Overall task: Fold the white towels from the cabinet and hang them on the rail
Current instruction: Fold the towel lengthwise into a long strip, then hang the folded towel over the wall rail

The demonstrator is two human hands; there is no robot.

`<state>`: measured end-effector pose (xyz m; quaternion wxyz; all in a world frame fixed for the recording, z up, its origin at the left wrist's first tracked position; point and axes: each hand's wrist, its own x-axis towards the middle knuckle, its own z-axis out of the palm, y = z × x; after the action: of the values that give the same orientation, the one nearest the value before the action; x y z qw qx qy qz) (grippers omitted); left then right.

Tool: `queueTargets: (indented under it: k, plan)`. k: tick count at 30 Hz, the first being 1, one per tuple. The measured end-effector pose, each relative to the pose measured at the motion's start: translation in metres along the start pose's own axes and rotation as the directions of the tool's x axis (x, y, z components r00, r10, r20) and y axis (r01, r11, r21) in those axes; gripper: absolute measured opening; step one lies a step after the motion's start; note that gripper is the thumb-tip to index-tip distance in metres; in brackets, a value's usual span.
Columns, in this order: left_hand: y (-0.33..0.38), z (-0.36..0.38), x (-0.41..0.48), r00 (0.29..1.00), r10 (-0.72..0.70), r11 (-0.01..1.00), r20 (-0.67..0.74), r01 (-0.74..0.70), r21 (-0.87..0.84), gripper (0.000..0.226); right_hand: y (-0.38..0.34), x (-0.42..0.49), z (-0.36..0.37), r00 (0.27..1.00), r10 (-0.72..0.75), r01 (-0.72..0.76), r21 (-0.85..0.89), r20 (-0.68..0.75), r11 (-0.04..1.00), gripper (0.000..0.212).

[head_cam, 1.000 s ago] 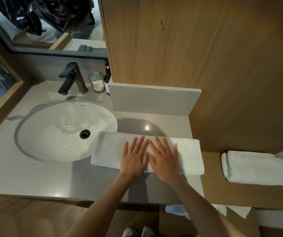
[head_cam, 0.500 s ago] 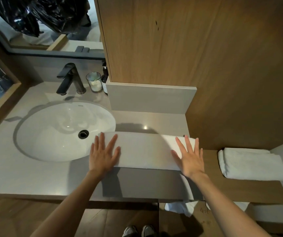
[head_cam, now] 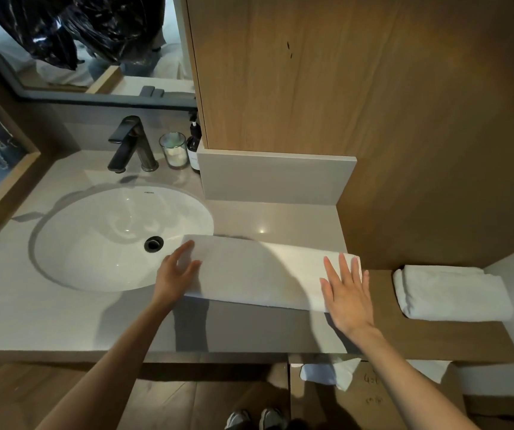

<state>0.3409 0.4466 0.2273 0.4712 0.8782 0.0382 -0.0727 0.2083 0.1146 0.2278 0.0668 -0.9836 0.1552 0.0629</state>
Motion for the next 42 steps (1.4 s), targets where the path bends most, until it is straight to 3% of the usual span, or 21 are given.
queueTargets:
  k: [2, 4, 7, 9, 13, 18, 26, 29, 32, 35, 39, 42]
  plan:
    - [0.006, -0.003, -0.002, 0.999, -0.042, 0.987, -0.032, 0.037, -0.157, 0.037, 0.000, -0.004, -0.004, 0.999, 0.005, -0.005, -0.002, 0.034, 1.000, 0.063]
    - [0.017, -0.007, -0.003, 0.999, -0.018, 0.978, -0.048, 0.008, -0.209, 0.035, -0.001, -0.006, -0.013, 0.995, -0.002, 0.000, 0.022, 0.099, 1.000, 0.055]
    - [0.044, -0.015, -0.004, 0.983, 0.183, 0.971, -0.030, -0.185, -0.153, 0.038, -0.007, -0.009, -0.032, 0.997, -0.064, 0.056, 0.139, 0.050, 0.989, 0.057]
    - [0.068, -0.017, -0.007, 0.934, 0.358, 0.929, -0.017, -0.358, -0.092, 0.039, -0.015, -0.011, -0.051, 0.997, -0.071, 0.075, 0.191, -0.026, 0.979, 0.059]
    - [0.135, -0.017, -0.024, 0.794, 0.605, 0.795, 0.049, -0.606, -0.004, 0.035, -0.028, -0.021, -0.102, 0.968, -0.085, 0.160, 0.316, -0.238, 0.935, 0.056]
    - [0.223, -0.020, -0.054, 0.624, 0.770, 0.635, 0.135, -0.771, -0.054, 0.037, -0.031, -0.039, -0.169, 0.897, -0.095, 0.304, 0.446, -0.432, 0.842, 0.059]
    - [0.344, -0.004, -0.128, 0.277, 0.921, 0.321, 0.274, -0.938, -0.130, 0.028, 0.013, -0.077, -0.241, 0.839, -0.013, 0.430, 0.647, -0.544, 0.629, 0.056]
    - [0.381, 0.013, -0.158, 0.188, 0.935, 0.234, 0.301, -0.964, -0.125, 0.019, 0.048, -0.101, -0.256, 0.812, 0.066, 0.457, 0.702, -0.580, 0.546, 0.050]
    - [0.413, 0.035, -0.189, 0.103, 0.956, 0.150, 0.276, -0.977, -0.154, 0.011, 0.081, -0.132, -0.270, 0.761, 0.133, 0.485, 0.693, -0.635, 0.533, 0.048]
    - [0.436, 0.065, -0.226, 0.118, 0.981, 0.148, 0.154, -0.969, -0.199, 0.015, 0.116, -0.168, -0.288, 0.702, 0.199, 0.510, 0.678, -0.683, 0.529, 0.053]
    - [0.452, 0.112, -0.286, 0.306, 0.940, 0.257, -0.148, -0.925, -0.281, 0.046, 0.164, -0.217, -0.314, 0.649, 0.192, 0.526, 0.616, -0.736, 0.586, 0.055]
    - [0.452, 0.143, -0.326, 0.464, 0.867, 0.334, -0.181, -0.812, -0.479, 0.074, 0.199, -0.250, -0.335, 0.606, 0.165, 0.546, 0.558, -0.778, 0.625, 0.052]
